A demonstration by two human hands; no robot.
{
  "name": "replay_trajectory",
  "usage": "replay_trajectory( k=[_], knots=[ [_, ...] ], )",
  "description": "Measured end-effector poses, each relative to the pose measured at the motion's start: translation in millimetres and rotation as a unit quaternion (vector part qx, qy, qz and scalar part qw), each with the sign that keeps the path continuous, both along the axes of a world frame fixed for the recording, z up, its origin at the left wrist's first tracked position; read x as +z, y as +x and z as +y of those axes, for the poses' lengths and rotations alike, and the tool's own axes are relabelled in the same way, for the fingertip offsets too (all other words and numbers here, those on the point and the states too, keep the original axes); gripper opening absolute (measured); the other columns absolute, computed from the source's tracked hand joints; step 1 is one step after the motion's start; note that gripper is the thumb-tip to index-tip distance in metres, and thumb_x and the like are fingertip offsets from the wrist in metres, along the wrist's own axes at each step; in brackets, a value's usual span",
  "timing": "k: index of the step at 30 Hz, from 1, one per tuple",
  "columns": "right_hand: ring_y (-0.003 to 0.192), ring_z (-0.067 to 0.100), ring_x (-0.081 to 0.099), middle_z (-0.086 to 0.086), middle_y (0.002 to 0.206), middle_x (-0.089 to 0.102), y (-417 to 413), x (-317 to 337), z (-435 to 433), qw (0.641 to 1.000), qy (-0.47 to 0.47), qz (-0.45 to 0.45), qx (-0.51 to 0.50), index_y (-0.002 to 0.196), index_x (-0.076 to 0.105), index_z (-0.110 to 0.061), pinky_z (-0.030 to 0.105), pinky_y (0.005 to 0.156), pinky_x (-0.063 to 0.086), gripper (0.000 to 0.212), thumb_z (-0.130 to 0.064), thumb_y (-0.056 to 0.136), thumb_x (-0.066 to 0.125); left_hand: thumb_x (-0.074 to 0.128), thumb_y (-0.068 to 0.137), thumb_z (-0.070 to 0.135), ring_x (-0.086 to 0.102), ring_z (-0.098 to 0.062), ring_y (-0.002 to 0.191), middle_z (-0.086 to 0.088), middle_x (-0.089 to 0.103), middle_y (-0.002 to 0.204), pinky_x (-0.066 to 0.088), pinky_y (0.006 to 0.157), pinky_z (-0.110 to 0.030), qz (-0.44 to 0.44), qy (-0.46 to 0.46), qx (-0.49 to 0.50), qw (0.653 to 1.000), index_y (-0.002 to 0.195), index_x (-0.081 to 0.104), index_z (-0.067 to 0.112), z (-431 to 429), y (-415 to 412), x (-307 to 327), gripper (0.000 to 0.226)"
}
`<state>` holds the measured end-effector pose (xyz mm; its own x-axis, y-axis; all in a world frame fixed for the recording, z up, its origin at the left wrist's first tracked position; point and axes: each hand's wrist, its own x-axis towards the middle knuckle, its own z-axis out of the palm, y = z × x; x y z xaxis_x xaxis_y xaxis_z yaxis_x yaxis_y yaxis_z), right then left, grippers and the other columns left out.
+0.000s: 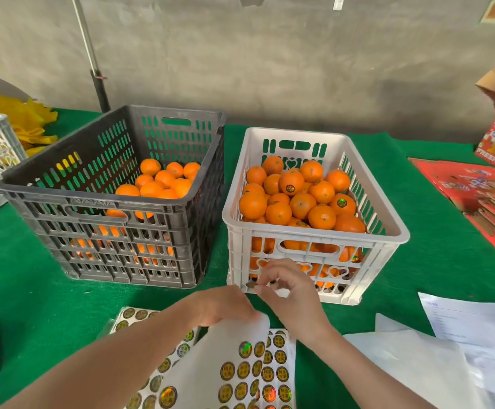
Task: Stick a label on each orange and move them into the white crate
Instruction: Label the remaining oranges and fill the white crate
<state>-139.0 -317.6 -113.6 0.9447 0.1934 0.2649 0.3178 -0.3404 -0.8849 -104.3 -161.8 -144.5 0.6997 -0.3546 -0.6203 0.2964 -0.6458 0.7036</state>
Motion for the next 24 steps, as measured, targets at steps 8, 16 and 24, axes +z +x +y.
replay_trajectory(
  k=[8,16,24],
  knots=[
    [0.082,0.008,0.057,-0.005,0.085,0.063,22,61,40,0.998,0.02,-0.053,-0.002,0.082,0.063,-0.021,0.026,0.075,0.05,0.013,-0.008,0.085,0.066,0.059,0.089,0.037,0.049,-0.016,0.111,-0.004,0.053,0.128,0.035,0.094,-0.025,-0.338,0.094,-0.108,0.93,0.134,0.048,0.019,-4,-18,7,0.049],
    [0.102,0.003,0.048,-0.005,0.109,0.054,99,117,105,0.976,-0.003,-0.216,0.002,0.122,0.052,-0.02,0.014,0.086,0.04,0.038,-0.003,0.088,0.054,0.06,0.087,0.005,0.051,-0.002,0.058,0.021,0.057,0.078,0.038,0.054,-0.006,-0.643,-0.031,0.16,0.749,0.096,0.066,0.02,126,10,139,0.019],
    [0.108,0.024,0.051,0.013,0.116,0.054,215,120,236,0.983,-0.102,-0.149,-0.015,0.137,0.04,-0.012,0.019,0.075,0.031,0.053,0.006,0.088,0.048,0.052,0.091,0.0,0.062,-0.017,0.085,-0.009,0.069,0.101,0.045,0.072,-0.023,-0.477,0.134,0.239,0.835,0.1,0.065,0.011,240,115,155,0.019]
  ],
)
